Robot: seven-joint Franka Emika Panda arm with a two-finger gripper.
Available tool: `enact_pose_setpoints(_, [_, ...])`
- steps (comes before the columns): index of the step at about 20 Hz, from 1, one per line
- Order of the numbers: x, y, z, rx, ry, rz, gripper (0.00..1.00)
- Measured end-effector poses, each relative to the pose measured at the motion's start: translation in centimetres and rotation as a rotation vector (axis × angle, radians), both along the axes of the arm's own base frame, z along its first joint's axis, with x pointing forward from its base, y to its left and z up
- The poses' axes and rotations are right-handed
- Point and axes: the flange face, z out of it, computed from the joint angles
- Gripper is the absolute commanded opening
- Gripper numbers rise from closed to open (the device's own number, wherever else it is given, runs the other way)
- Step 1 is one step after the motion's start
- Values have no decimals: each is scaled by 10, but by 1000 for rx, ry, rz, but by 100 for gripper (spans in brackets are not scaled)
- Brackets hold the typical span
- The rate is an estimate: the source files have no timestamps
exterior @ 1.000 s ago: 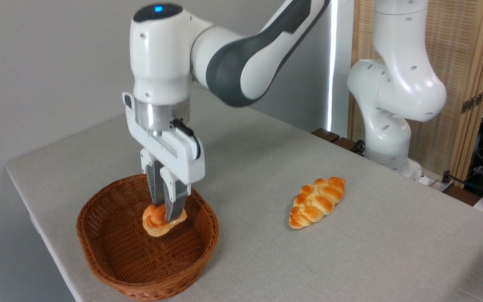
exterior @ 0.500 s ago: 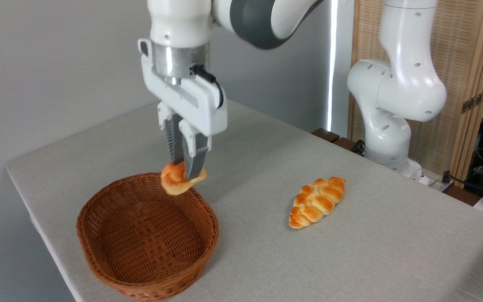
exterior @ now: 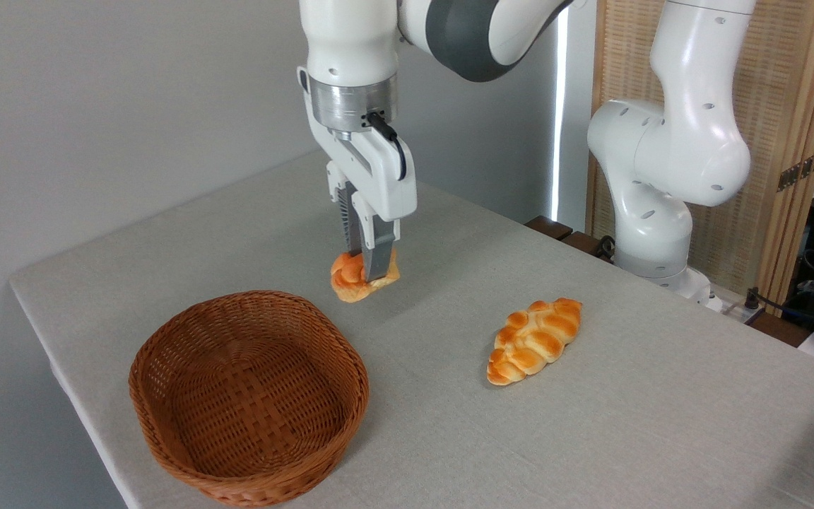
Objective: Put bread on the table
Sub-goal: 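Lift the bun out of the basket and carry it beside the braided roll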
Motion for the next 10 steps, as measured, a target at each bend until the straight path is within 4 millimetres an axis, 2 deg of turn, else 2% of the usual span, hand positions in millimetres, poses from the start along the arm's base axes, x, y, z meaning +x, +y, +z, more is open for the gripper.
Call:
enact_pose_setpoints(6, [-17,-8,-25,5,40,-97,53])
enact_pose_setpoints(7, [-19,-10,-31,7,50,-112,59])
enact_pose_setpoints(8, [-21,-13,-35,8,57,-125,61])
enact_pose_setpoints(10, [-23,-17,-40,10,66,-137,77])
